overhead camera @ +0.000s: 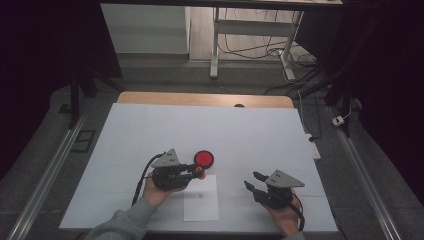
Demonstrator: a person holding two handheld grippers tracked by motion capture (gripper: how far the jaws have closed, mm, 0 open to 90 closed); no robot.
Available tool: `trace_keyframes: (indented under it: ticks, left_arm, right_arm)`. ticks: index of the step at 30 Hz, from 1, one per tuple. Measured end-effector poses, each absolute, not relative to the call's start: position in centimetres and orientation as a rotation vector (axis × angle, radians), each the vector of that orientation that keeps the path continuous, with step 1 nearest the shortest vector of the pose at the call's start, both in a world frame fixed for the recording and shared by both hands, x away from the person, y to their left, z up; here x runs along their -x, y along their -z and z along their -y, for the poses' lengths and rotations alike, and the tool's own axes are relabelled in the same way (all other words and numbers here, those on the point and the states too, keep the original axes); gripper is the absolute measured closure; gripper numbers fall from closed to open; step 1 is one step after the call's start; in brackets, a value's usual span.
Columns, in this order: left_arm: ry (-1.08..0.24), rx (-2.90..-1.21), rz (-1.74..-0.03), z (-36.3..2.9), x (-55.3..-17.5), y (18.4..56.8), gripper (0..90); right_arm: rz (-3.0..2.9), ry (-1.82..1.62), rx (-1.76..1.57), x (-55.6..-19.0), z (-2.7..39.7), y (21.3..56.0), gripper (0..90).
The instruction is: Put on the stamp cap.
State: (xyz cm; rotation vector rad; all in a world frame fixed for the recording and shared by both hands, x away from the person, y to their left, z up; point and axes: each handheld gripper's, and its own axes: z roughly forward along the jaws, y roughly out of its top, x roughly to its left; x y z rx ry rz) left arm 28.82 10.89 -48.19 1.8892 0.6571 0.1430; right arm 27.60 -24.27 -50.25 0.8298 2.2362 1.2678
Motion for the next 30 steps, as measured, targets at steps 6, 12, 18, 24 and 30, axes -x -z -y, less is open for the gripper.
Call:
trace_keyframes:
  ticks: [6,12,18,24,30]
  left_arm:
    - [-0.149,-1.894,-0.657,-11.1,-29.0,48.0,72.3]
    - [-0.169,-1.891,-0.678,-11.7,-29.5,47.8,72.3]
    - [-0.218,-1.902,-0.711,-12.4,-30.4,47.7,72.3]
    - [-0.253,-1.898,-0.761,-13.4,-31.8,47.6,72.4]
    - [-0.265,-1.901,-0.789,-13.8,-32.9,47.5,72.3]
  right_arm:
    - [-2.227,-1.271,-0.845,-27.6,24.8,50.3,51.2]
    - [-2.230,-1.250,-0.845,-27.5,25.2,50.3,51.2]
    - [-2.222,-1.249,-0.855,-27.5,25.7,50.4,51.0]
    - [-2.211,-1.252,-0.867,-27.4,26.3,50.4,50.9]
    - [-2.211,-1.253,-0.871,-27.4,26.6,50.4,50.9]
